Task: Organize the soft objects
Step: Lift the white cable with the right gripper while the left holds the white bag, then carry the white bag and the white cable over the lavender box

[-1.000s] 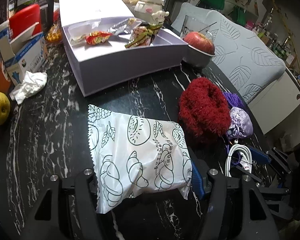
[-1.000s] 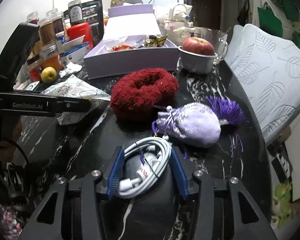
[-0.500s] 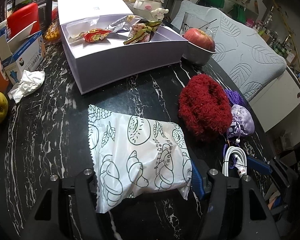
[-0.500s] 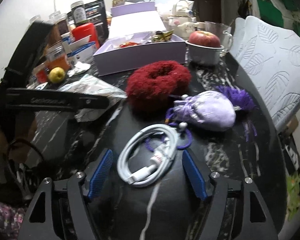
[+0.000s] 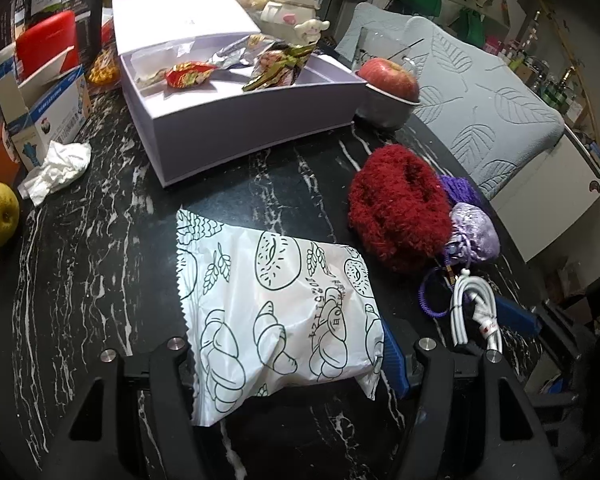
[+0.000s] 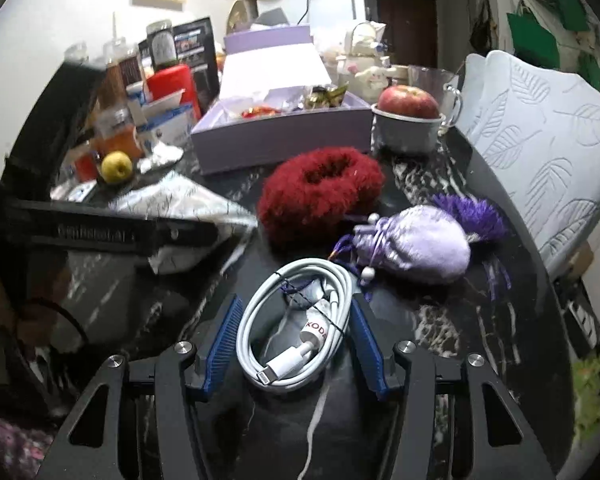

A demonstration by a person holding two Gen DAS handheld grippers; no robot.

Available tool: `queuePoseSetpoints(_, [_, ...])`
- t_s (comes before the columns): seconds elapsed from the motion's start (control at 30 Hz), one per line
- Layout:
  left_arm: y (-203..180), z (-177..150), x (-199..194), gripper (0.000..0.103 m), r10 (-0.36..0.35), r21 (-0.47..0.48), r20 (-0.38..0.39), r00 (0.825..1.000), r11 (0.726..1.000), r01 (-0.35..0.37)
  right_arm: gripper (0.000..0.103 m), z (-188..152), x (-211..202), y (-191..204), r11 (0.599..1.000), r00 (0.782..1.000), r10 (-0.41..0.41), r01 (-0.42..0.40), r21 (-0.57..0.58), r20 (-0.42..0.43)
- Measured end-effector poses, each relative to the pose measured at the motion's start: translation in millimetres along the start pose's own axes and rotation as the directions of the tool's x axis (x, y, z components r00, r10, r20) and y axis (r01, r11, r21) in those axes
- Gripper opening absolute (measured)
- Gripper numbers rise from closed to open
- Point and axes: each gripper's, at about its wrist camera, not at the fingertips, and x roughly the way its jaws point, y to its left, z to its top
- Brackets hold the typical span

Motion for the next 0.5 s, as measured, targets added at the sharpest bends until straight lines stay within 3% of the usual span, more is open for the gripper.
queuePoseSetpoints(0.3, [-5,4,-25,0.065,-0.007,0.025,0.061,0.998,1.0,0.005,0.055,17,-19,-2,0.998,0.997,0.053,-0.055,0.033,0.052])
queuePoseSetpoints(0.5, [-4,9,-47,0.065,0.006,0.036,0.12,0.993,0.999,-0.011,0.055,32,-31,9,0.997,0.992,0.072,-0.069,-0.034,0.106])
